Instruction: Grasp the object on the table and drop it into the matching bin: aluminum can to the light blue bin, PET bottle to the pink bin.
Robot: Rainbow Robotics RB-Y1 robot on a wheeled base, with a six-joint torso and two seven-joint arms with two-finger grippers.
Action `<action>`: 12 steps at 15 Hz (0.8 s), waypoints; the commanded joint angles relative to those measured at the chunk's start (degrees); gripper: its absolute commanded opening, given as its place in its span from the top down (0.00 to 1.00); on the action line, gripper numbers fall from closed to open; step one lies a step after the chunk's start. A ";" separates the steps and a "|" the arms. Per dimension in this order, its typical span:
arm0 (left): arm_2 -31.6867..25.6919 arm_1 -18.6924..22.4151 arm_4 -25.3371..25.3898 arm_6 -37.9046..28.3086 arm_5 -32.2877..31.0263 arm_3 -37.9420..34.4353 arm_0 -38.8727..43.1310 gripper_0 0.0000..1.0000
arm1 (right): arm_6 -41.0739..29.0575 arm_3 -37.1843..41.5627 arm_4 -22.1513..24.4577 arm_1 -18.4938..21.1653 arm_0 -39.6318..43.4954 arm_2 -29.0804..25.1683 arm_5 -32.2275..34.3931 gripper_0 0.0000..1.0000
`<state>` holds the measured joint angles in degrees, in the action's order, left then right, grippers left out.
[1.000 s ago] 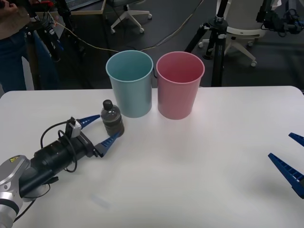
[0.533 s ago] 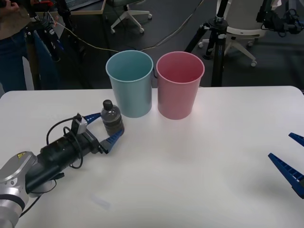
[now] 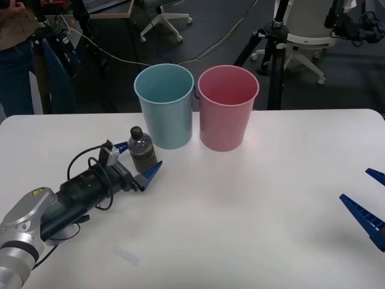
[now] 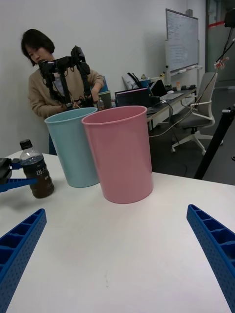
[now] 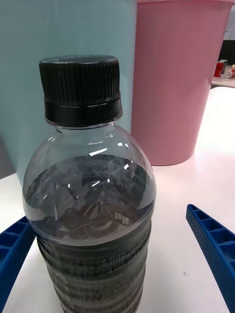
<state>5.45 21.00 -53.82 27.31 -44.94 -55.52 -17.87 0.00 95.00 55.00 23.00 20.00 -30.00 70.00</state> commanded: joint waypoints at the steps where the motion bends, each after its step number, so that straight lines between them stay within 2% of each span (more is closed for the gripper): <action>1: 0.00 0.00 -0.06 -0.06 0.46 -0.03 -0.32 0.00 | 0.00 0.00 0.00 0.00 0.00 0.00 0.00 0.00; 8: 0.62 -0.44 -0.06 -0.50 2.57 0.06 -1.29 0.00 | 0.00 0.00 0.00 0.00 0.00 0.00 0.00 0.00; 9: 0.79 -0.44 -0.06 -0.59 2.66 0.06 -1.29 0.19 | 0.00 0.00 0.00 0.00 0.00 0.00 0.00 0.00; 10: 0.88 -0.44 -0.06 -0.59 2.66 -0.03 -1.29 0.63 | 0.00 0.00 0.00 0.00 0.00 0.00 0.00 0.00; 11: 0.88 -0.35 0.12 -0.68 2.66 0.06 -1.29 0.96 | 0.00 0.00 0.00 0.00 0.00 0.00 0.00 0.00; 12: 0.88 -0.35 0.21 -0.77 2.66 -0.03 -1.29 1.00 | 0.00 0.00 0.00 0.00 0.00 0.00 0.00 0.00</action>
<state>6.33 20.64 -53.71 26.62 -42.27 -55.49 -19.16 0.00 95.00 55.00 23.00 20.00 -30.00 70.00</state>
